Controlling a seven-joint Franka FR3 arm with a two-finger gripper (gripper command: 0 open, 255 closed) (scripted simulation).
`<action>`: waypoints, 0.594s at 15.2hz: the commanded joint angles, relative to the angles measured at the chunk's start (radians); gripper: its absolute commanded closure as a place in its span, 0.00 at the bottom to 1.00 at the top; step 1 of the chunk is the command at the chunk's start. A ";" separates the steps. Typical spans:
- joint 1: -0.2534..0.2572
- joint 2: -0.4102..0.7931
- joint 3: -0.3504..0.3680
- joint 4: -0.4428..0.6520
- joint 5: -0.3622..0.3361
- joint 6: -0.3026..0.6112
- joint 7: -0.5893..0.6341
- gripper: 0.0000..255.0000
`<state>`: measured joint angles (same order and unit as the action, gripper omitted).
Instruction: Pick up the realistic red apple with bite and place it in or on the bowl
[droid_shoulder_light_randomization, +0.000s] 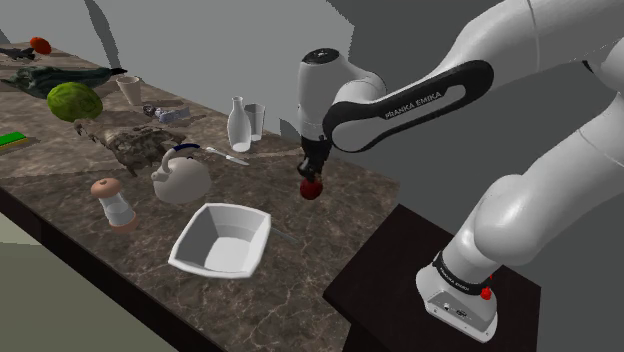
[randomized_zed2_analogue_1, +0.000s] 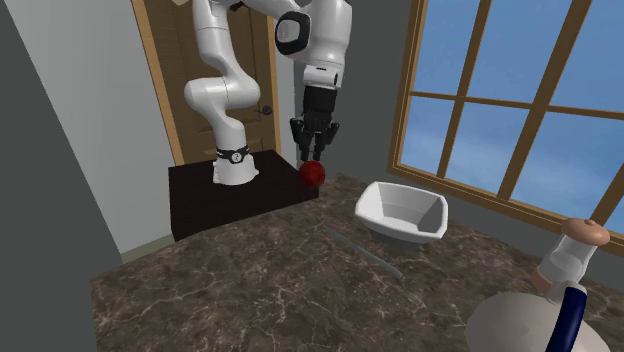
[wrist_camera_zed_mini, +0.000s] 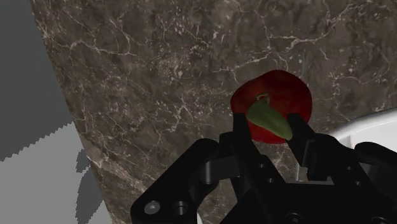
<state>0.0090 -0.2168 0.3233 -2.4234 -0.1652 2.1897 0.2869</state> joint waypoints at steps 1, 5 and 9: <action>0.011 0.050 0.029 0.071 -0.008 -0.031 0.045 1.00; 0.036 0.166 0.079 0.217 -0.042 -0.085 0.137 1.00; 0.073 0.293 0.117 0.381 -0.089 -0.152 0.224 1.00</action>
<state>0.0744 0.0439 0.4331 -2.0833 -0.2412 2.0526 0.4910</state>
